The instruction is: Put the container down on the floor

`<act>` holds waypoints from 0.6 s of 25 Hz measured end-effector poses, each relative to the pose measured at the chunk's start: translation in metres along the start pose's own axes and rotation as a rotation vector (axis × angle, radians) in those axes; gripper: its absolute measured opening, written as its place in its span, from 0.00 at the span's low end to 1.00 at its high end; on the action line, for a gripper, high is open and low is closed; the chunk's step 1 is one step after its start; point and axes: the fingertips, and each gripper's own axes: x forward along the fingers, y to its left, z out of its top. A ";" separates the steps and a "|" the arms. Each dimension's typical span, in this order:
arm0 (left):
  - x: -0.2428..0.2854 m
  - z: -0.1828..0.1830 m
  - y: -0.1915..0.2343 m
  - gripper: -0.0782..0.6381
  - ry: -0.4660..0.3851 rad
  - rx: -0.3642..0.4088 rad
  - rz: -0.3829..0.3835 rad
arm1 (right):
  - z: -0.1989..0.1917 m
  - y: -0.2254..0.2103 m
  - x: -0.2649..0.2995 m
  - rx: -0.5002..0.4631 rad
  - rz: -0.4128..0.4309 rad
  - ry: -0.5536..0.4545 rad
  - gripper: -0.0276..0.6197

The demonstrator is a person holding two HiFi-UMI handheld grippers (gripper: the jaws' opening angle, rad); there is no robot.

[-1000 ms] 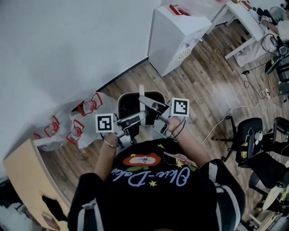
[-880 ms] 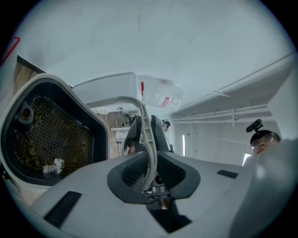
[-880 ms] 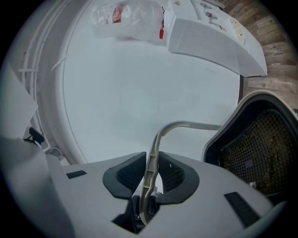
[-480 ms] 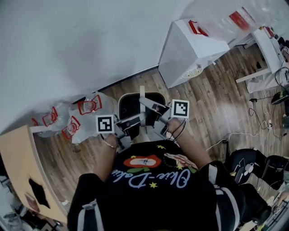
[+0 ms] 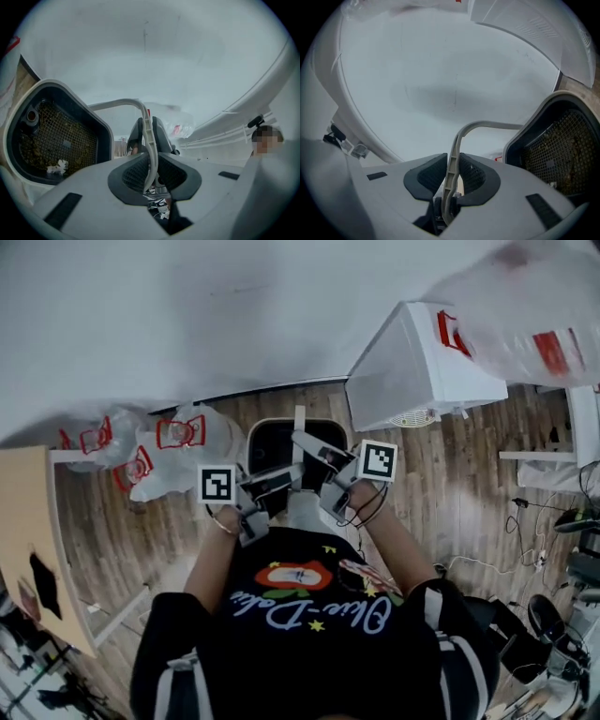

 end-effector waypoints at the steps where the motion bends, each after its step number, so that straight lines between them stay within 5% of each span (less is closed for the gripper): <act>1: 0.001 0.002 0.001 0.18 -0.009 0.004 0.003 | 0.002 -0.002 0.000 -0.003 -0.005 0.009 0.16; 10: 0.005 0.009 0.005 0.18 -0.037 -0.041 -0.013 | 0.010 -0.002 0.007 -0.045 -0.051 0.019 0.15; 15: 0.005 0.012 0.005 0.18 -0.012 0.068 0.007 | 0.010 0.000 0.007 -0.057 -0.034 0.030 0.16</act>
